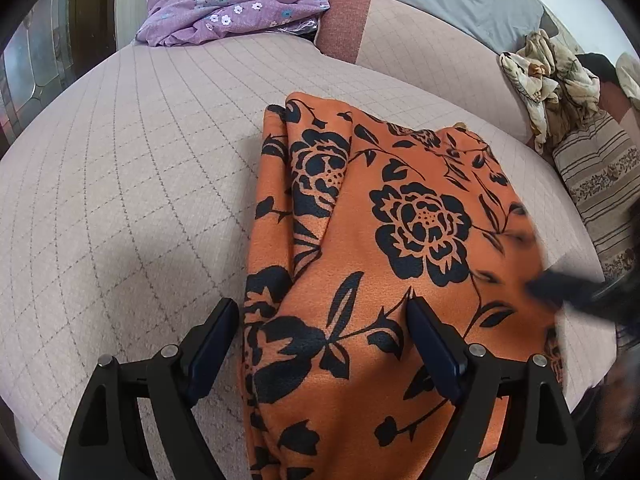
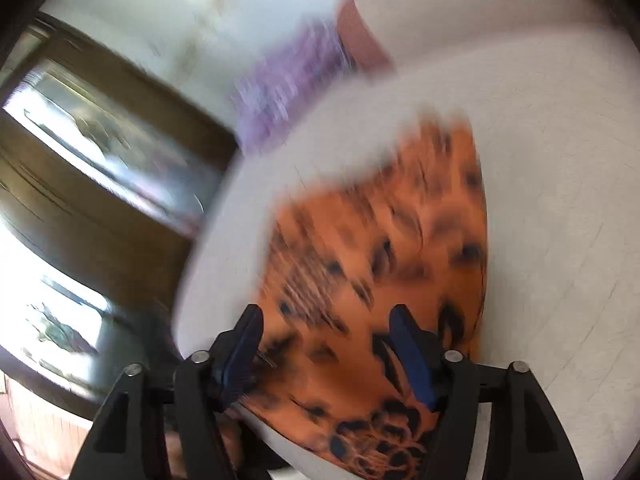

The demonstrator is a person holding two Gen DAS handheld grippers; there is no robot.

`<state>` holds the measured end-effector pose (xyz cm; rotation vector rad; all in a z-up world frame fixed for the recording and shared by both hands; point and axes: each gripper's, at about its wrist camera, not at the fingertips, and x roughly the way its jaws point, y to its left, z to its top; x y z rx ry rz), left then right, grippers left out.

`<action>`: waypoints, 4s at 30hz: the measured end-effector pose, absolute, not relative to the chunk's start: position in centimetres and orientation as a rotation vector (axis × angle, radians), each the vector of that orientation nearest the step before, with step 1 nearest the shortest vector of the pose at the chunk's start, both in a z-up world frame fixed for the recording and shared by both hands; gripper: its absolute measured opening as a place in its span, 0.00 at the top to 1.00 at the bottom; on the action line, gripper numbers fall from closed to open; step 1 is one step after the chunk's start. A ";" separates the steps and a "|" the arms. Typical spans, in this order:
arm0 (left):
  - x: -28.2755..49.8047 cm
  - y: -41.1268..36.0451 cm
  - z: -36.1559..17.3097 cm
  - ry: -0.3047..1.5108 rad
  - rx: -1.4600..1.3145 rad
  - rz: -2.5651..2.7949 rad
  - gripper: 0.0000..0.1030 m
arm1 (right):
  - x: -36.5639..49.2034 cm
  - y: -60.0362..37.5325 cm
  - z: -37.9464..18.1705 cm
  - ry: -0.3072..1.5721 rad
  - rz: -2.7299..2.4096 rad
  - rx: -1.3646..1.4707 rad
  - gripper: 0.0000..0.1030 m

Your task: Fold small clothes

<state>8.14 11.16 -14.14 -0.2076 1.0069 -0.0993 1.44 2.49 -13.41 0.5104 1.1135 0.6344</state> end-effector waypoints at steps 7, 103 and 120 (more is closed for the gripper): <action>7.9 11.3 -14.1 1.001 -0.222 -0.092 0.16 | 0.6 1.7 -11.5 1.036 0.619 0.540 0.32; 4.1 11.8 -9.8 1.054 -0.128 0.021 0.41 | 0.6 0.5 -14.4 1.063 0.660 0.615 0.19; 11.9 16.7 -14.5 1.148 -0.490 -0.214 0.24 | 4.4 -4.4 -17.3 1.110 0.524 0.703 0.19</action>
